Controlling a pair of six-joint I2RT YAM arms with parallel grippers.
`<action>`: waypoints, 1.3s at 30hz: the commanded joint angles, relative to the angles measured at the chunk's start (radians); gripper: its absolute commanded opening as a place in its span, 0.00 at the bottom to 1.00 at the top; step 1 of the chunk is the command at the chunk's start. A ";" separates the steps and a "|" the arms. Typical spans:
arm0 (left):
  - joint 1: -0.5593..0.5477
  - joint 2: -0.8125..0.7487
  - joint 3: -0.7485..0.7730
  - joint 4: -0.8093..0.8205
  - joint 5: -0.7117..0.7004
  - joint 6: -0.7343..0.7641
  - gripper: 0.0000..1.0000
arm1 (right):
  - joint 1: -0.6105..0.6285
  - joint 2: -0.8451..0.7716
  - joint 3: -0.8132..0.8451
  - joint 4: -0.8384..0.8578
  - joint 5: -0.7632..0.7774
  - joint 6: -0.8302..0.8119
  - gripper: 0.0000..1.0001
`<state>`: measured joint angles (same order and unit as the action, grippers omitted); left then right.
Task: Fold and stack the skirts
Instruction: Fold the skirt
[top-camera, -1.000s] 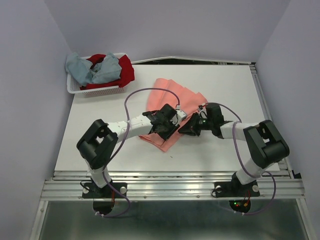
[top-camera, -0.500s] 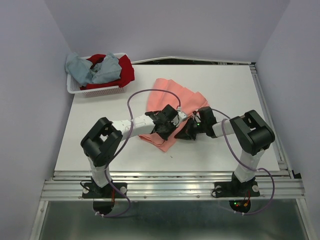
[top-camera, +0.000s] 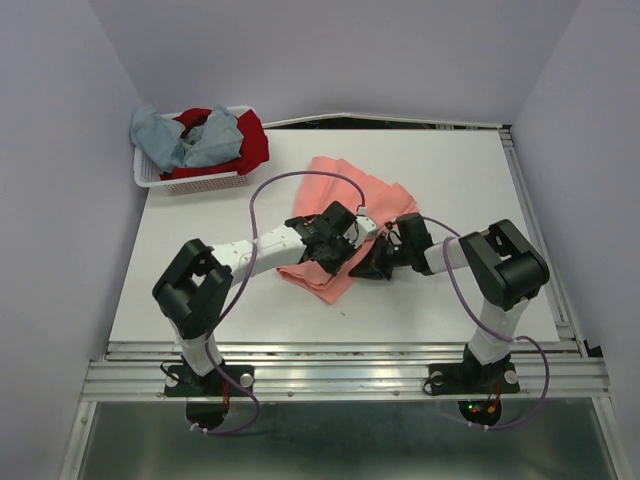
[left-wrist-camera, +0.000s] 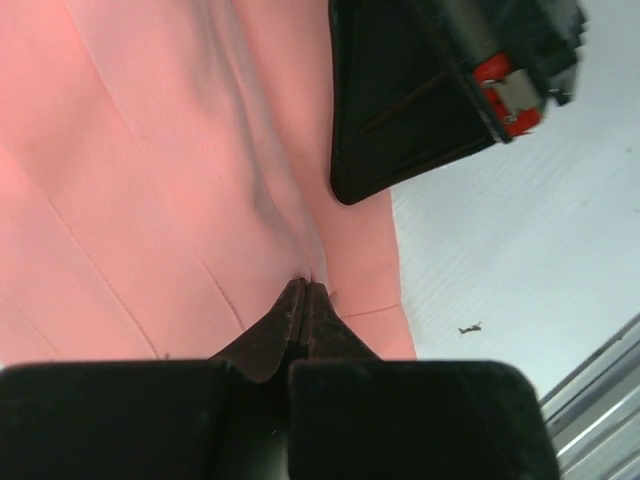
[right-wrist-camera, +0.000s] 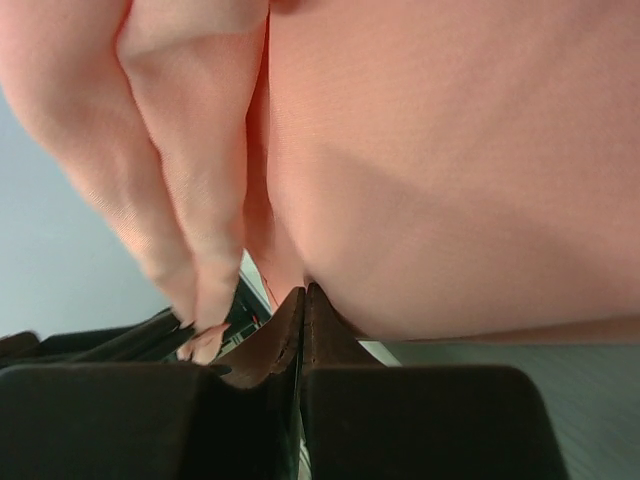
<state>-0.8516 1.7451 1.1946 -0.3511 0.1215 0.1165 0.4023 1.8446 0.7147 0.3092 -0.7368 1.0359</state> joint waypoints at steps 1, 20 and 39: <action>-0.015 -0.098 0.051 -0.029 0.075 0.022 0.00 | 0.006 0.008 0.017 -0.041 0.031 -0.017 0.01; -0.030 0.039 -0.007 0.080 0.248 -0.053 0.00 | 0.006 0.018 0.012 -0.050 0.051 -0.022 0.01; 0.031 0.137 -0.081 0.127 0.302 -0.089 0.00 | -0.254 -0.105 0.339 -0.717 0.220 -0.509 0.15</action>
<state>-0.8150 1.8843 1.1755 -0.1909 0.4408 0.0124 0.2813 1.7859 0.9443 -0.2222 -0.5743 0.7128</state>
